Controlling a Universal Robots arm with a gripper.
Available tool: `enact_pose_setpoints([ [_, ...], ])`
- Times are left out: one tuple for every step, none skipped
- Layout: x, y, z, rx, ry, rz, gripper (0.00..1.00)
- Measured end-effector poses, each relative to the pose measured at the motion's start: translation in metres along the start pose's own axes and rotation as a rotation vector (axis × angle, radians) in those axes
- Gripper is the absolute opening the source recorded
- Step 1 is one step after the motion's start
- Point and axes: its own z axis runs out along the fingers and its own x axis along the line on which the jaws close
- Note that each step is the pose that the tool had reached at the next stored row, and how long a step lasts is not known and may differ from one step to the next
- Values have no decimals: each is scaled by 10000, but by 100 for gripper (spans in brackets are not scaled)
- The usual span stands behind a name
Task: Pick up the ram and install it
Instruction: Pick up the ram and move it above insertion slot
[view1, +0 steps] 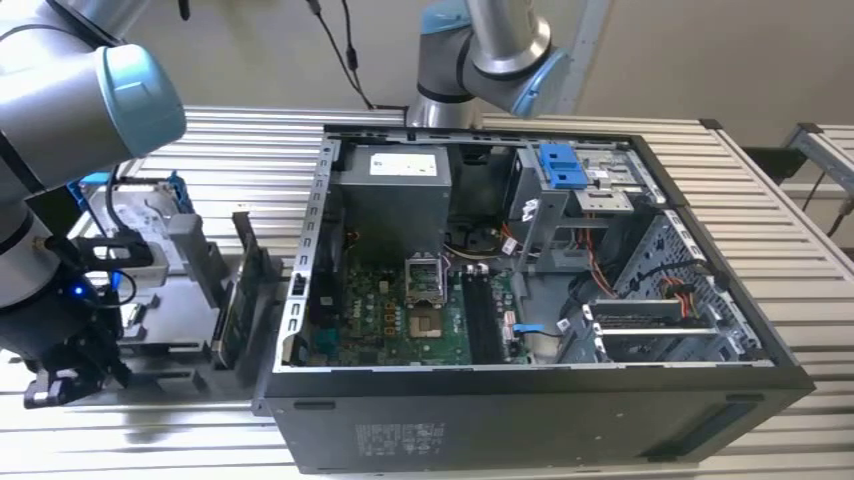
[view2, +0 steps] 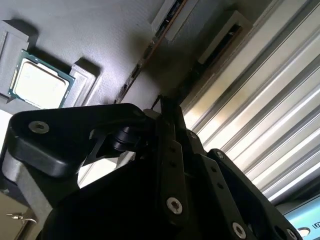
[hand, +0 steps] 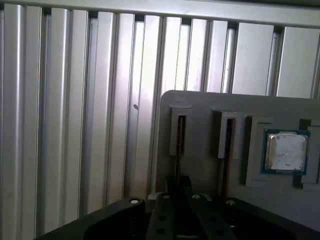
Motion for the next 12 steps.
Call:
enact_pose_setpoints([
  [0, 0, 0, 0, 0, -1, 14],
  [0, 0, 0, 0, 0, -1, 14],
  [0, 0, 0, 0, 0, -1, 14],
  [0, 0, 0, 0, 0, -1, 14],
  [0, 0, 0, 0, 1, -2, 14],
  [0, 0, 0, 0, 0, -2, 14],
  [0, 0, 0, 0, 0, -3, 14],
  [0, 0, 0, 0, 0, -3, 14],
  [0, 0, 0, 0, 0, -3, 14],
  [0, 0, 0, 0, 0, -4, 14],
  [0, 0, 0, 0, 0, -4, 14],
  [0, 0, 0, 0, 0, -4, 14],
])
